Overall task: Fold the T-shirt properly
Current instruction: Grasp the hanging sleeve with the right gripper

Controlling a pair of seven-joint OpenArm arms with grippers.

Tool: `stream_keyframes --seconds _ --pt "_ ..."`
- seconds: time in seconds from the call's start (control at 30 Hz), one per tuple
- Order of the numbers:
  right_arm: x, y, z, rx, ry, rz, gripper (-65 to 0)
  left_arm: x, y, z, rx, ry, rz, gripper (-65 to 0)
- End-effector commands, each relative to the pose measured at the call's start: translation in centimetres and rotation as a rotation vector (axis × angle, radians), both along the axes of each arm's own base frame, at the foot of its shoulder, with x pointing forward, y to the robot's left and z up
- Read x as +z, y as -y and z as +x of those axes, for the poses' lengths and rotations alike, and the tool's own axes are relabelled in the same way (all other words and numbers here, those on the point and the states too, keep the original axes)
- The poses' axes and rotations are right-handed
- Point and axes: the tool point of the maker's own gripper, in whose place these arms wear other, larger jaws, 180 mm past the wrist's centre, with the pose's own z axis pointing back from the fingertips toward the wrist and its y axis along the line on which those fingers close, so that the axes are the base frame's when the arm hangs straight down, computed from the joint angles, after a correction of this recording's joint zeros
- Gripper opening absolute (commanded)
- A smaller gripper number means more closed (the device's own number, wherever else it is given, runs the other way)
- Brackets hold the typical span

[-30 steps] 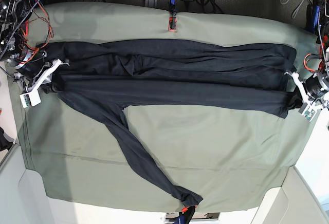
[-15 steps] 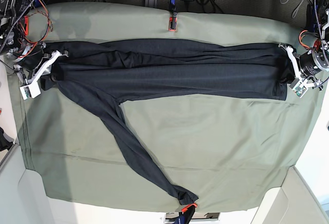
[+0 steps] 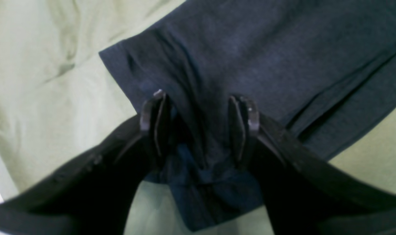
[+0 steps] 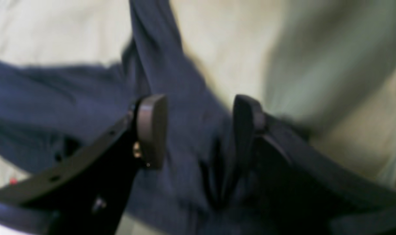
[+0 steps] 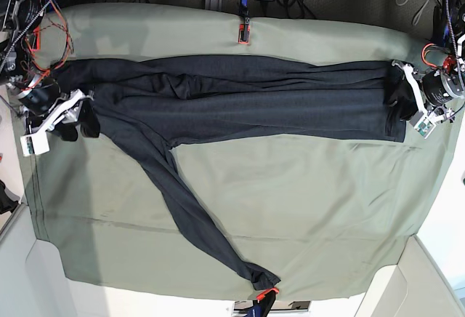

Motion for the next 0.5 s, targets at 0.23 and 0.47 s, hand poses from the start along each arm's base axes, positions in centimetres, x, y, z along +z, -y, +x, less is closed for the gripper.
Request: stream_keyframes --seconds 0.23,0.47 --pt "6.1 -4.6 7.0 0.026 0.222 0.083 -32.7 6.0 -1.9 2.6 0.095 0.146 -0.100 -33.2" --pt "0.0 -9.8 13.4 0.037 0.089 -0.044 -32.6 6.2 -1.7 2.4 0.120 0.121 -0.153 -33.2"
